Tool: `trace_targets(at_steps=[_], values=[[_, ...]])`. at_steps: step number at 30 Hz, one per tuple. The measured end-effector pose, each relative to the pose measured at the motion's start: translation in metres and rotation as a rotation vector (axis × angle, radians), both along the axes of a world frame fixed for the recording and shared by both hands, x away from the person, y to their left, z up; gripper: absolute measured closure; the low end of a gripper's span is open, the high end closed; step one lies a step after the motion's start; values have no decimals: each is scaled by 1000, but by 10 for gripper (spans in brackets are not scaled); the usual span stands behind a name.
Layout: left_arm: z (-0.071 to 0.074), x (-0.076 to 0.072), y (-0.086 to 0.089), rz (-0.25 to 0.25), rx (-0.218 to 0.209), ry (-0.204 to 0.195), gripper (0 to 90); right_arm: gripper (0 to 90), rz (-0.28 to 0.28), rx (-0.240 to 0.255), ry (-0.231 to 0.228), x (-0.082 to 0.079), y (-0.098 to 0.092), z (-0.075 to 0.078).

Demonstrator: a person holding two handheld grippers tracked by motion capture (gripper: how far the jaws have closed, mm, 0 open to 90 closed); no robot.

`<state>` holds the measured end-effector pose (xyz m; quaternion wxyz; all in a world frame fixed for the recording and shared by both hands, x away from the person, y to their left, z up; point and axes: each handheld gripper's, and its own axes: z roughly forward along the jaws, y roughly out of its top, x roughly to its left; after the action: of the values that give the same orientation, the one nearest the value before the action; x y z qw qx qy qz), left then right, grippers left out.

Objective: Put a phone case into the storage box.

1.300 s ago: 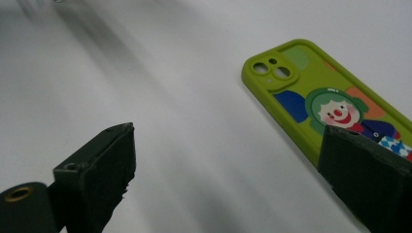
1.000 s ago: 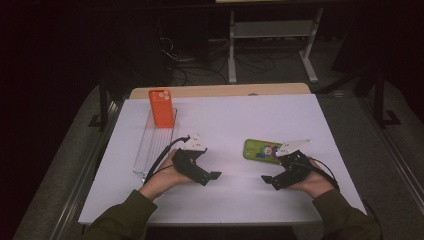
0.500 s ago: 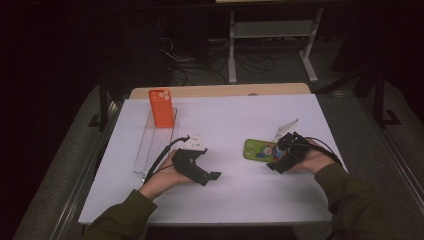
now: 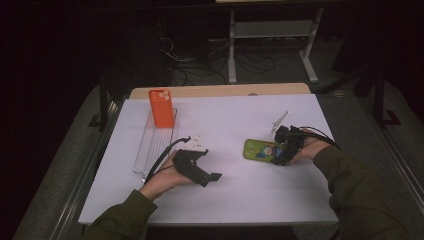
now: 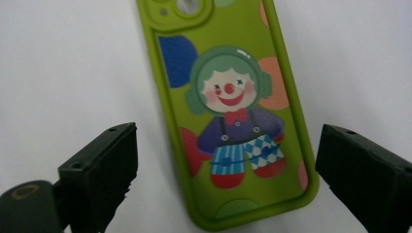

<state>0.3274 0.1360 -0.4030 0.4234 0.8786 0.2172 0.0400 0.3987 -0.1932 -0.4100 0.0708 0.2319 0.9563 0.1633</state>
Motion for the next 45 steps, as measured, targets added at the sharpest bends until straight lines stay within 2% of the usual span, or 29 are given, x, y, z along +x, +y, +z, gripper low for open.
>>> trace_targets(at_steps=[4, 5, 7, 11, 15, 21, 27, 34, 37, 42, 43, 45], values=[[-1, 1, 0, 1, 0, 2, 0, 72, 14, -1, 22, 9, 1, -5], [-1, 1, 1, 3, 0, 1, 0, 72, 12, -23, 41, 12, 2, -8], [-1, 1, 1, 4, -2, 1, 0, 72, 20, -20, 53, 15, 2, -12], [-1, 1, 1, 8, -3, 6, 0, 69, 31, -30, 65, 18, 2, -16], [-2, 2, 2, 7, -3, 9, 0, 79, 38, -37, 97, 20, 4, -21], [-2, 1, 1, 5, 2, 11, 0, 82, 38, -27, 114, 22, 3, -22], [-2, 1, 1, 2, 3, 7, 0, 144, 46, -28, 102, 23, 1, -20], [-2, 1, 1, 4, 5, 10, 0, 152, 43, -23, 98, 22, 1, -20], [-2, 1, 1, 5, 6, 9, 0, 154, 46, -16, 112, 21, 0, -19], [0, 2, 1, -8, 7, 4, 0, 154, 57, 9, 90, 14, 2, -9], [4, 3, 1, -16, 18, -2, 0, 155, 75, 19, 75, 11, 3, -4], [6, 3, 1, -24, 20, -4, 0, 155, 85, 23, 74, 6, 5, 0]])
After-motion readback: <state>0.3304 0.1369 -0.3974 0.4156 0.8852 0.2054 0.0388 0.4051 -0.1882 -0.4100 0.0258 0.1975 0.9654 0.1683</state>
